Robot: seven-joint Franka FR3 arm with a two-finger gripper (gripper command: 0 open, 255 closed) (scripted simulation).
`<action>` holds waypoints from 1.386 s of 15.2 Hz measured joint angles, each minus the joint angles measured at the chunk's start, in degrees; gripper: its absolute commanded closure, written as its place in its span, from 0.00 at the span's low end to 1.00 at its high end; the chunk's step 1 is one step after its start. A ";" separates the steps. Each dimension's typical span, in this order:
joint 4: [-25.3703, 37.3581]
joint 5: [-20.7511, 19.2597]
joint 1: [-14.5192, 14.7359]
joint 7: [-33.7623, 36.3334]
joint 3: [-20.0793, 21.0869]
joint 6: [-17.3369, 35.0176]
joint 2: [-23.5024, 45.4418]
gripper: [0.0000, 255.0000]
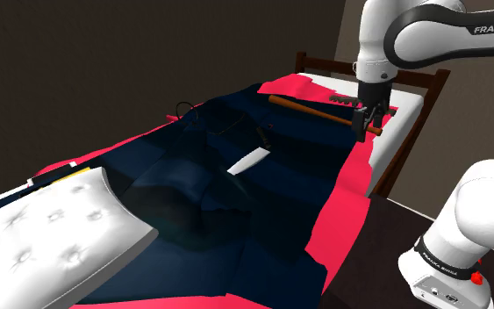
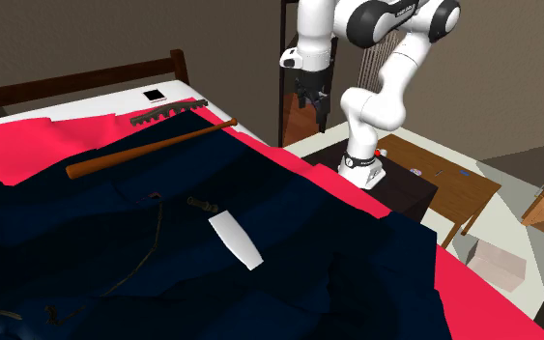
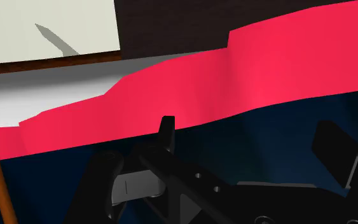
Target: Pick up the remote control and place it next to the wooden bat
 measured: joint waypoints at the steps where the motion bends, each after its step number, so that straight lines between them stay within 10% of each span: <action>1: 0.00 0.00 0.00 0.00 0.00 0.00 0.00 0.00; 13: 2.80 9.74 -2.78 32.44 12.72 15.01 15.75 0.00; 21: 11.76 9.06 -5.68 56.08 19.33 25.21 32.62 0.00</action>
